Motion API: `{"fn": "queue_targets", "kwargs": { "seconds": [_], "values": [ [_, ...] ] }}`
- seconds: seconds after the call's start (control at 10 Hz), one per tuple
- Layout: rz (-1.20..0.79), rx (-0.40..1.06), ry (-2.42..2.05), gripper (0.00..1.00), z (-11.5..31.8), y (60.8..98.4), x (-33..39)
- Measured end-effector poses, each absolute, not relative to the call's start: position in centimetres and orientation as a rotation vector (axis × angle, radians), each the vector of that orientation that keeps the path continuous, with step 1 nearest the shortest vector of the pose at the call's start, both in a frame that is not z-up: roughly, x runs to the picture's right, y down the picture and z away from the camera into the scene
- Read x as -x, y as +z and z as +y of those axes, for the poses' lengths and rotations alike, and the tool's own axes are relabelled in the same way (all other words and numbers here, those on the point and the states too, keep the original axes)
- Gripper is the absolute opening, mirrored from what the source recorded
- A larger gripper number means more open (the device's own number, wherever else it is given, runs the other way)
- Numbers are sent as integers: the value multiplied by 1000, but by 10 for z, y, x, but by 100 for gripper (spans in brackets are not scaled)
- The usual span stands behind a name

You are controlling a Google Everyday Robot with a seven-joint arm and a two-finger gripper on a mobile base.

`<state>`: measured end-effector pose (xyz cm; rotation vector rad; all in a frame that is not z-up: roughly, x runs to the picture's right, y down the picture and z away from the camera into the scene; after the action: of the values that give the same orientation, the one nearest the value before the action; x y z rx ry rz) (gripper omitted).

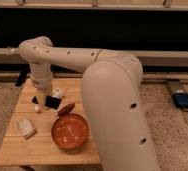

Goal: Place the eraser on the white sponge

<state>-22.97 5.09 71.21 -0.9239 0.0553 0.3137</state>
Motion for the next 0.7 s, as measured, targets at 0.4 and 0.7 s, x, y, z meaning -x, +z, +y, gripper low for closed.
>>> {"fn": "queue_targets", "kwargs": {
  "seconds": [0.4, 0.7],
  "values": [
    [41, 918, 323, 0, 48, 719, 224],
    [40, 918, 322, 0, 48, 718, 225]
  ]
}}
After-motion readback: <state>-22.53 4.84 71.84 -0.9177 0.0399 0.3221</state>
